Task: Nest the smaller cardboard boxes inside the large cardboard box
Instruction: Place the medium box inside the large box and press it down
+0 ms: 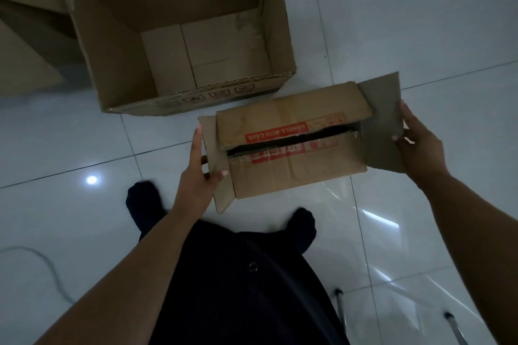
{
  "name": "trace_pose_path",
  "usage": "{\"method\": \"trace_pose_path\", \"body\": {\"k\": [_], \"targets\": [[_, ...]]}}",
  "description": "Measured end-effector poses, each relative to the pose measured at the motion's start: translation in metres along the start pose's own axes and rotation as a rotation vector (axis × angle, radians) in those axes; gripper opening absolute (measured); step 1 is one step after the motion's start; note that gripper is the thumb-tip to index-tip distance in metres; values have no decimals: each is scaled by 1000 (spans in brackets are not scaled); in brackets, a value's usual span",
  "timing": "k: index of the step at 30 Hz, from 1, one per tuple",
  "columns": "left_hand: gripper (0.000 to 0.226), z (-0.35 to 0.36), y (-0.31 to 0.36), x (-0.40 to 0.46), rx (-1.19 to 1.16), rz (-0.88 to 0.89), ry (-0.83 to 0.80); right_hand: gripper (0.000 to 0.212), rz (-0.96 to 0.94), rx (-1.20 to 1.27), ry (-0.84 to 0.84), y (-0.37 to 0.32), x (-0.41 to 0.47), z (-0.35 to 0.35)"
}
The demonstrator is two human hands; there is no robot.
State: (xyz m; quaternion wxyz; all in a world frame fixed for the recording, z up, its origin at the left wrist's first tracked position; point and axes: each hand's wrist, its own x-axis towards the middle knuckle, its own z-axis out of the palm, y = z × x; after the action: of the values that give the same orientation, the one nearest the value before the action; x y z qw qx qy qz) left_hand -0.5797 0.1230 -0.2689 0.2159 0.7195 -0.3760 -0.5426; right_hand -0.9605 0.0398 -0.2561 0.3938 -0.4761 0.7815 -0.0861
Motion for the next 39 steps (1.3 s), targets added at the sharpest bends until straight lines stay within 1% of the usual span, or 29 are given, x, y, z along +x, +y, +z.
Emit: {"method": "trace_pose_path", "body": {"k": [3, 5, 7, 9, 11, 13, 15, 16, 17, 20, 23, 26, 28, 31, 33, 36, 39], "targets": [[93, -4, -3, -8, 28, -23, -20, 62, -36, -117, 16, -8, -5, 6], [84, -9, -4, -11, 73, -19, 28, 64, -14, -190, 82, -24, -4, 14], [75, -24, -7, -14, 121, -45, 186, 65, 22, -136, 204, -52, -10, 27], [70, -40, -11, -13, 132, -107, 353, 62, 0, -101, 271, -80, -19, 42], [67, -56, -13, -7, 133, -190, 452, 57, -44, -105, 242, -102, -26, 60], [63, -86, -9, 4, 116, -209, 491, 57, -66, -34, 122, -132, -33, 85], [55, -120, -3, 19, 124, -158, 496, 57, -99, 73, 4, -167, -37, 106], [52, -138, 1, 28, 133, -120, 490, 55, -109, 105, -36, -183, -37, 118], [49, -143, 6, 37, 144, -90, 473, 55, -106, 118, -40, -187, -37, 121], [48, -168, 24, 68, 165, -30, 427, 53, -64, 119, 19, -203, -33, 138], [53, -196, 45, 111, 216, 56, 376, 50, -15, 134, 75, -219, -20, 155], [63, -209, 65, 147, 235, 118, 246, 46, 37, 143, 106, -222, -2, 162], [77, -212, 73, 164, 253, 107, 164, 42, 51, 61, 130, -220, 9, 162], [92, -213, 78, 182, 319, 94, 87, 30, 95, -70, 270, -218, 24, 159], [94, -213, 77, 189, 336, 107, 90, 32, 131, -157, 300, -220, 30, 159], [91, -212, 76, 194, 335, 113, 110, 38, 163, -359, 252, -224, 33, 161], [86, -214, 76, 197, 329, 105, 110, 37, 175, -434, 312, -221, 32, 163]]}}
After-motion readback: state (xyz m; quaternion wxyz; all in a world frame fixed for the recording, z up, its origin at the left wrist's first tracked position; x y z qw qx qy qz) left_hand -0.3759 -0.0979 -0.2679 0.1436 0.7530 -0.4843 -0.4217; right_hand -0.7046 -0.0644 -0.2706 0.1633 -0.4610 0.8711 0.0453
